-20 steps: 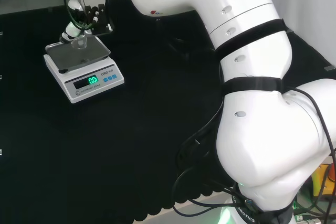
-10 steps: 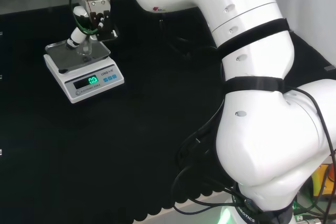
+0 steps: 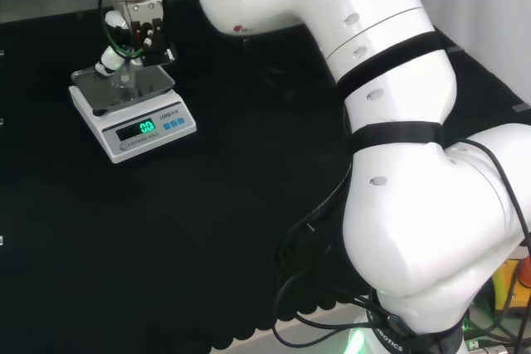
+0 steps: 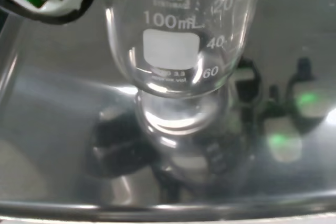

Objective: Put the beaker on the electronic balance.

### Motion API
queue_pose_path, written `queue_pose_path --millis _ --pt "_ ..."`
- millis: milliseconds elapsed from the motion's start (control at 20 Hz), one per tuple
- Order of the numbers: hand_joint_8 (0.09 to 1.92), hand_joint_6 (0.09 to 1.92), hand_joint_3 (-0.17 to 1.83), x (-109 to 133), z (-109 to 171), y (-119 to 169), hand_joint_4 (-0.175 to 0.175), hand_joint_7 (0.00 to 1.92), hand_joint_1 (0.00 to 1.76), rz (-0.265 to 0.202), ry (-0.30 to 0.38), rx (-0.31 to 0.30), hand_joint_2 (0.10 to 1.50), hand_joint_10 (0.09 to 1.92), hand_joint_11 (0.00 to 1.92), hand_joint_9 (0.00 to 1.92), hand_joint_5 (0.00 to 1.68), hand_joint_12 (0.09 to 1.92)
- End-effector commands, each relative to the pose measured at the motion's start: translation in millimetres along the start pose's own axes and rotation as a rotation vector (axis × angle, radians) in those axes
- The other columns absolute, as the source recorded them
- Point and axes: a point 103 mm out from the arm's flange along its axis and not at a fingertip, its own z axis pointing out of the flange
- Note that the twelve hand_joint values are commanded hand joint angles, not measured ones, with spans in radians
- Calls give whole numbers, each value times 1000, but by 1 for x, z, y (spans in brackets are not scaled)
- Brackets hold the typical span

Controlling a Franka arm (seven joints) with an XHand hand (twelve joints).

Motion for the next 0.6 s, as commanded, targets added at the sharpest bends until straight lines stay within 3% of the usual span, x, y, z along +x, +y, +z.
queue_pose_path --millis 50,350,400,500,600 --pt "469 664 903 19 19 8 -175 1801 1209 -8 -21 27 503 524 1539 1920 1348 769" --pt "470 657 912 19 11 5 -172 1800 1207 -16 6 29 495 532 1533 1920 1355 777" --pt "473 638 897 18 7 2 -124 1792 1199 -21 4 24 499 534 1507 1911 1361 805" --pt "510 619 799 17 -7 -4 58 1704 1160 -23 -11 29 554 550 1389 1817 1341 917" --pt "676 758 639 14 -26 -13 -46 1372 981 -12 -42 64 576 578 1102 1484 1067 1130"
